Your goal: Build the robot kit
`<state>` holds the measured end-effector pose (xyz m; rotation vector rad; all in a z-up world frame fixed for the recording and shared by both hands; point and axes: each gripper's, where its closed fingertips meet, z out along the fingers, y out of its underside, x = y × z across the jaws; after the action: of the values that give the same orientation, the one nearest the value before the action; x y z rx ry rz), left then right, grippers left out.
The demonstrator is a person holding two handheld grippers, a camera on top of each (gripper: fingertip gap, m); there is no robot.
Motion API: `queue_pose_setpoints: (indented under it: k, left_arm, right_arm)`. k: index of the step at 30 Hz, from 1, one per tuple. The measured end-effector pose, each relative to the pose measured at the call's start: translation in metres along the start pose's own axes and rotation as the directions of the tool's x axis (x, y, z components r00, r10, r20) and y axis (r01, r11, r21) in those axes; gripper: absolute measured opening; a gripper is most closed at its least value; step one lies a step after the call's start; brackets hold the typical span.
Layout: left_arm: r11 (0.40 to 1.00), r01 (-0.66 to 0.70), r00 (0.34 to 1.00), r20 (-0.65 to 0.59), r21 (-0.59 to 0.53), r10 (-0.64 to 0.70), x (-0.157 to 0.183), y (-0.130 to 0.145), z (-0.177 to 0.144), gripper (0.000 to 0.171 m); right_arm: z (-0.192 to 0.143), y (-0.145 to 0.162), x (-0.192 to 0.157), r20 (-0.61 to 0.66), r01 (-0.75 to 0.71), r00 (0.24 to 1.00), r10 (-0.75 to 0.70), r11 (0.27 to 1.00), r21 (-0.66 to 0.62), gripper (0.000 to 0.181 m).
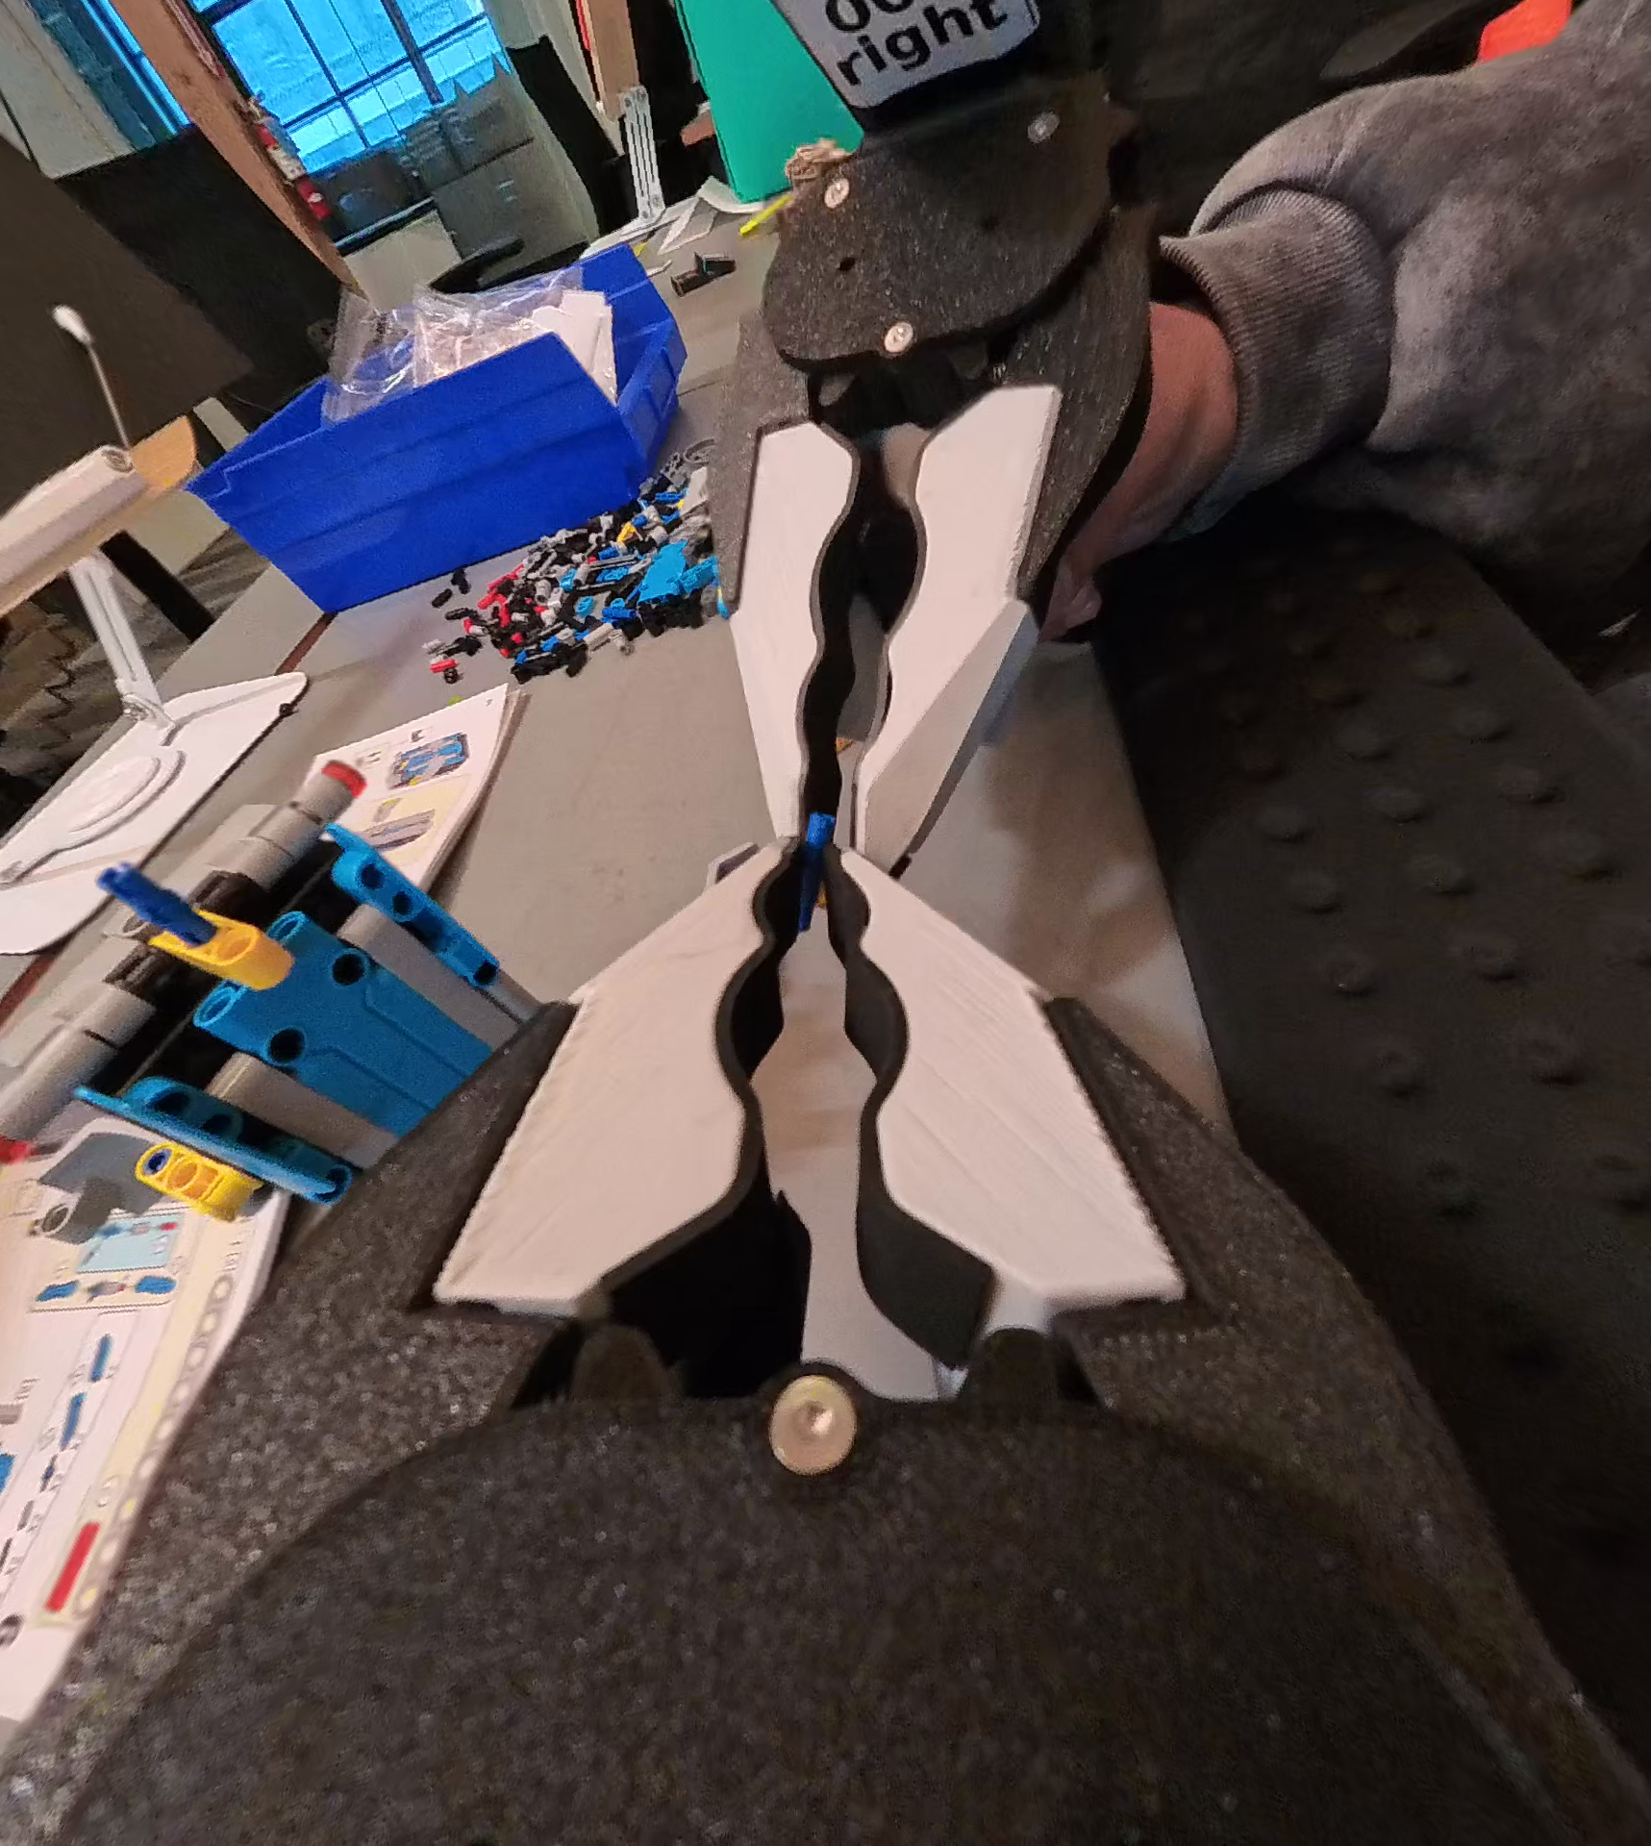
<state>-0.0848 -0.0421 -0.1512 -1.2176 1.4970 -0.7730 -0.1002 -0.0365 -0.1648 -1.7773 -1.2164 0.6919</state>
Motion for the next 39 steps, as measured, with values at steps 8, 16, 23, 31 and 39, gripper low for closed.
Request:
queue_pose_setpoints:
  k: [8,16,23,31,39]
  left_arm:
    - [1.000,-0.014,1.000,-0.011,-0.015,0.014,0.002,0.002,0.001,0.003]
    - [0.987,0.067,0.996,0.052,0.149,-0.075,-0.021,-0.025,-0.018,0.003]
    - [0.679,0.592,0.806,-0.294,0.435,-0.514,-0.052,-0.063,-0.057,0.003]
    - [0.621,0.681,0.728,-0.452,0.387,-0.516,-0.033,-0.071,-0.056,0.004]
    - [0.655,0.658,0.747,-0.428,0.371,-0.508,-0.032,-0.066,-0.052,0.004]
  right_arm:
    - [0.001,0.003,-0.001,0.017,-0.029,0.999,0.029,0.999,-0.019,0.007]
    - [-0.008,-0.023,0.005,0.058,-0.130,0.991,0.124,0.985,0.116,0.007]
    - [0.014,-0.036,-0.009,0.032,-0.161,0.987,0.159,0.981,0.103,0.007]
    - [0.010,-0.065,-0.019,0.078,-0.215,0.976,0.203,0.953,0.212,0.007]
    - [-0.011,-0.075,-0.012,0.095,-0.225,0.974,0.206,0.930,0.290,0.006]
